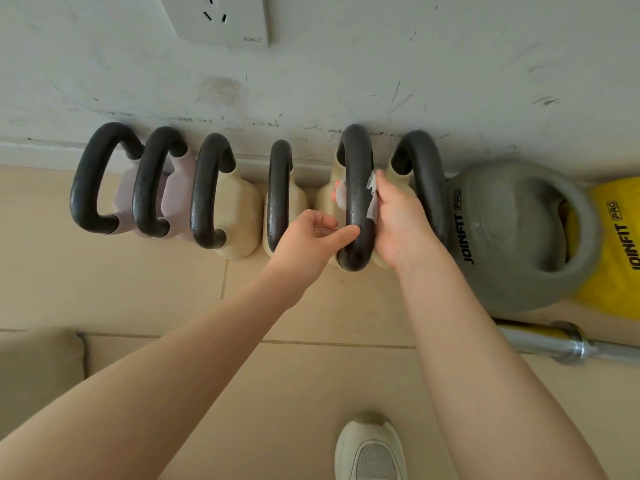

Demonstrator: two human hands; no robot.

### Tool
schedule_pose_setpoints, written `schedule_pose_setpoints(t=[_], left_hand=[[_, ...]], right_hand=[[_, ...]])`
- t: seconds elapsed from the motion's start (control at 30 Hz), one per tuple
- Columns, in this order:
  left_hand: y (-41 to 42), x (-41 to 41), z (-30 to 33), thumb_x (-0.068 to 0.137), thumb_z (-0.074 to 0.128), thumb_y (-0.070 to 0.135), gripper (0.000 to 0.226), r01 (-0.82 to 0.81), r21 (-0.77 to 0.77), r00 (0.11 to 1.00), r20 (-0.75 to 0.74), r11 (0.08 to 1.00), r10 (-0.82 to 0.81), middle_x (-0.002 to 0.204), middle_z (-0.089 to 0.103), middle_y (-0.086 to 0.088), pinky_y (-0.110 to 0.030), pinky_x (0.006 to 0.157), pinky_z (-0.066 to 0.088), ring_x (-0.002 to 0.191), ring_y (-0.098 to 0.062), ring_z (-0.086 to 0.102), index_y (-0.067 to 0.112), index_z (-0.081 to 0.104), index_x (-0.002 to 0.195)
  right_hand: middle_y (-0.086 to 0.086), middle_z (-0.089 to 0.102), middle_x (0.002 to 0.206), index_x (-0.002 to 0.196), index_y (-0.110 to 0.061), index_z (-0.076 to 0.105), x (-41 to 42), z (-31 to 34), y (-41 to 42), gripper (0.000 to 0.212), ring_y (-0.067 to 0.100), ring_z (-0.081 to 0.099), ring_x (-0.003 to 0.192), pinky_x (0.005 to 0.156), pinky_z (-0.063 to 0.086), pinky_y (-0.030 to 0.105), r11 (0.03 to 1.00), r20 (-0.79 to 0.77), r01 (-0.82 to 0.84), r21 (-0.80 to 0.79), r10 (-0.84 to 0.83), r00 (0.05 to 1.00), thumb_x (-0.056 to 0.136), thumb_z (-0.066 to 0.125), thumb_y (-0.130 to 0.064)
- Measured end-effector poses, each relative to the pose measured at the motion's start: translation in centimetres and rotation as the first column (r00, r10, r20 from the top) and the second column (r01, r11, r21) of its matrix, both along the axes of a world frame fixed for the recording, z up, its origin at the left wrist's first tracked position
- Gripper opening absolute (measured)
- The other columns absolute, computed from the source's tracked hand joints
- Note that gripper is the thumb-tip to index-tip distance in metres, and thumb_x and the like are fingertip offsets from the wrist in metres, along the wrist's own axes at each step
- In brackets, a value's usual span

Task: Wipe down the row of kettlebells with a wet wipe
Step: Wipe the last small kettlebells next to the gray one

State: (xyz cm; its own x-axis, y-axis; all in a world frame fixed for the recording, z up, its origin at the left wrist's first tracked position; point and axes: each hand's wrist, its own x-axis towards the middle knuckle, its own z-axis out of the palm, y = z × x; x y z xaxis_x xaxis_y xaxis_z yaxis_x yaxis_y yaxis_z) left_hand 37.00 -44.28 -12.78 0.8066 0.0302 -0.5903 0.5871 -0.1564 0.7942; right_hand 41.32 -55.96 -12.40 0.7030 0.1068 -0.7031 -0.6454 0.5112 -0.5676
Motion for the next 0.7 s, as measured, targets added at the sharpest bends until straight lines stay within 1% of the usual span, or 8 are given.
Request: schedule_pose_setpoints(t=[0.1,0.17,0.2,0.3,0.37,0.47,0.57,0.7], left_hand=[[0.2,0.3,0.3,0.08,0.069,0.033,0.036,0.047,-0.002,0.999,-0.023,0.999,-0.047,0.086,0.061,0.01,-0.016,0.066,0.038,0.081,-0.002,0.056,0.019,0.052,0.109],[0.3,0.4,0.4,0.081,0.068,0.033,0.039,0.075,-0.006,0.997,-0.029,0.997,-0.075,0.088,0.06,0.011,-0.015,0.067,0.038,0.083,0.001,0.055,0.021,0.051,0.113],[0.4,0.5,0.4,0.081,0.068,0.033,0.038,0.084,-0.01,0.996,-0.031,0.996,-0.085,0.089,0.061,0.01,-0.014,0.067,0.038,0.084,0.001,0.055,0.021,0.051,0.113],[0.6,0.7,0.3,0.082,0.068,0.031,0.029,0.116,-0.025,0.993,-0.021,0.993,-0.117,0.091,0.065,0.007,-0.01,0.062,0.041,0.078,0.0,0.058,0.018,0.059,0.106],[0.7,0.8,0.3,0.083,0.067,0.027,0.021,0.142,-0.061,0.99,-0.004,0.988,-0.143,0.09,0.068,0.006,-0.003,0.055,0.039,0.069,0.005,0.058,0.017,0.064,0.101],[0.6,1.0,0.6,0.085,0.065,0.02,0.017,0.165,-0.065,0.986,0.016,0.984,-0.165,0.089,0.067,0.006,0.0,0.054,0.039,0.066,0.01,0.059,0.016,0.064,0.101],[0.5,1.1,1.1,0.086,0.064,0.019,0.016,0.172,-0.028,0.985,0.022,0.985,-0.172,0.088,0.065,0.009,0.002,0.057,0.04,0.076,0.005,0.056,0.016,0.062,0.101],[0.6,1.2,1.0,0.085,0.065,0.026,0.032,0.192,-0.031,0.981,0.017,0.981,-0.192,0.101,0.068,0.006,-0.015,0.068,0.041,0.086,0.001,0.059,0.019,0.058,0.115]], right_hand=[[-0.002,0.071,0.087,0.08,-0.019,0.063,-0.4,0.3,1.0,0.033,0.017,0.063,0.096,0.101,0.043,0.041,0.937,0.104,-0.063,-0.343,0.104,0.989,0.098,0.038,-0.031],[-0.005,0.064,0.115,0.116,-0.026,0.059,-2.4,-0.1,1.3,0.029,0.011,0.055,0.111,0.102,0.04,0.034,0.856,0.18,-0.083,-0.51,0.2,0.963,0.1,0.035,-0.032],[-0.007,0.055,0.127,0.133,-0.028,0.045,-3.4,-0.2,1.3,0.035,0.006,0.048,0.117,0.102,0.037,0.028,0.805,0.223,-0.088,-0.586,0.265,0.938,0.101,0.033,-0.03],[-0.005,0.019,0.155,0.148,-0.024,0.01,-4.2,-0.6,1.2,0.051,-0.003,0.018,0.131,0.108,0.017,0.016,0.644,0.337,-0.068,-0.762,0.483,0.808,0.101,0.028,-0.018],[0.002,0.006,0.158,0.148,-0.019,0.017,-2.9,-1.0,0.8,0.05,0.005,0.009,0.139,0.113,0.009,0.024,0.416,0.31,-0.003,-0.909,0.68,0.665,0.1,0.03,-0.013],[0.005,0.018,0.156,0.13,-0.017,0.052,0.4,-1.2,-0.4,0.037,0.024,0.01,0.144,0.115,0.003,0.042,0.035,0.084,0.114,-0.993,0.884,0.46,0.096,0.035,-0.018],[0.003,0.029,0.153,0.106,-0.017,0.065,1.8,-0.5,-1.3,0.029,0.024,0.013,0.144,0.115,0.0,0.042,-0.077,-0.025,0.144,-0.987,0.943,0.332,0.097,0.038,-0.022],[0.004,0.039,0.147,0.098,-0.014,0.066,0.3,-0.5,-1.8,0.037,0.024,0.015,0.144,0.114,0.002,0.035,-0.076,-0.036,0.164,-0.984,0.972,0.233,0.095,0.032,-0.027]])
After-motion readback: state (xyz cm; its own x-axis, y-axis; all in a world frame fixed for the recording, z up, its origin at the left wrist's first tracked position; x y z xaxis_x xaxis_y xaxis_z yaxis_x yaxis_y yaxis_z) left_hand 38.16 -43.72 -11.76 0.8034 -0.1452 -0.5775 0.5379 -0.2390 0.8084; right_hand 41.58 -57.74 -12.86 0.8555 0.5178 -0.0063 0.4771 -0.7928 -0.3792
